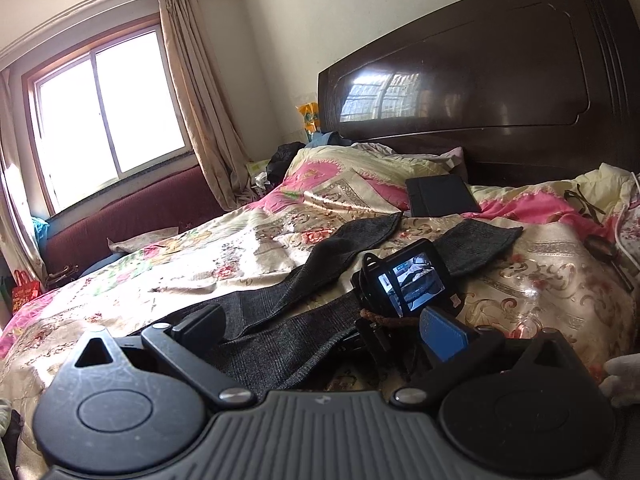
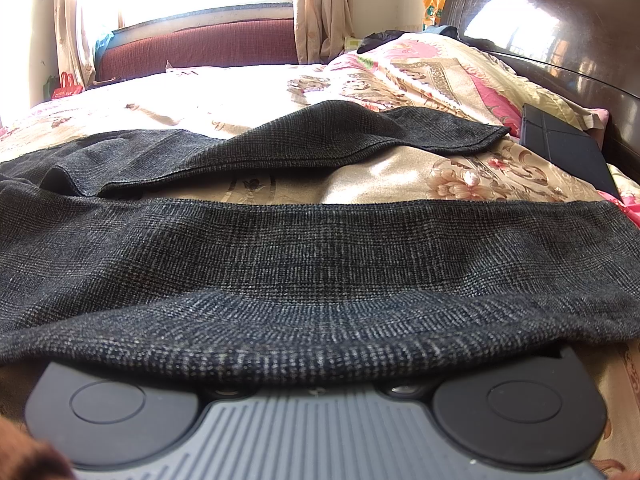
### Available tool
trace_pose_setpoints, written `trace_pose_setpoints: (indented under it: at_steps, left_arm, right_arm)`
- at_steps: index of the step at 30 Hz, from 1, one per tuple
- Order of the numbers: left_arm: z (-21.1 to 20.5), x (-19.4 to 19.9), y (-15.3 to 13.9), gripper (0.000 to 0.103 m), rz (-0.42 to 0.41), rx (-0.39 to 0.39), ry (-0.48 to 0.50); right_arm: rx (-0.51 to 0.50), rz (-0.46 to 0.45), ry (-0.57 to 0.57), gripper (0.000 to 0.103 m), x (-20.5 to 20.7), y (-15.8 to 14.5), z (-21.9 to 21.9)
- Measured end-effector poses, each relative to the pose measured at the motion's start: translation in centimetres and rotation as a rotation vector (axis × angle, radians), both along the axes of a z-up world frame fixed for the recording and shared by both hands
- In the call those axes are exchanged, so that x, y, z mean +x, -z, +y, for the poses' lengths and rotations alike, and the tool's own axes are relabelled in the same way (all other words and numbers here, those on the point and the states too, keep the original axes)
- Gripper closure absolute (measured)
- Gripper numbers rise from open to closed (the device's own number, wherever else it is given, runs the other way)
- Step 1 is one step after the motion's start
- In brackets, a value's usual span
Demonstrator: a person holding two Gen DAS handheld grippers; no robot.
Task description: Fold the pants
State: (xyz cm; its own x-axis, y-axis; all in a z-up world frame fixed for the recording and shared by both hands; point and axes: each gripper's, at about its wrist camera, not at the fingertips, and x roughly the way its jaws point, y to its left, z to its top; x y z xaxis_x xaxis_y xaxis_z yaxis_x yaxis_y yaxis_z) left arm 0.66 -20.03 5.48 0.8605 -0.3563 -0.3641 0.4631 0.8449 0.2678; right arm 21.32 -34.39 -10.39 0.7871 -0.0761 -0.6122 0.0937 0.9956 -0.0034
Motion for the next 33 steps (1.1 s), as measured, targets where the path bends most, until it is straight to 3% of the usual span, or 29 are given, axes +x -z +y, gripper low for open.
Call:
trace_pose_setpoints:
  at_steps: [13, 19, 29, 33]
  left_arm:
    - [2.3, 1.9, 1.6, 0.0, 0.043, -0.006, -0.066]
    - [6.8, 2.9, 2.6, 0.0, 0.054, -0.046, -0.2]
    - [14.8, 5.6, 5.0, 0.0, 0.058, -0.029, -0.376]
    - [17.8, 8.0, 6.7, 0.0, 0.119, -0.036, -0.448]
  right_arm:
    - [0.0, 0.0, 0.0, 0.001, 0.0, 0.0, 0.0]
    - [0.0, 0.0, 0.0, 0.001, 0.0, 0.0, 0.0]
    - [0.001, 0.0, 0.0, 0.001, 0.0, 0.0, 0.0]
    - [-0.001, 0.0, 0.001, 0.001, 0.0, 0.0, 0.0]
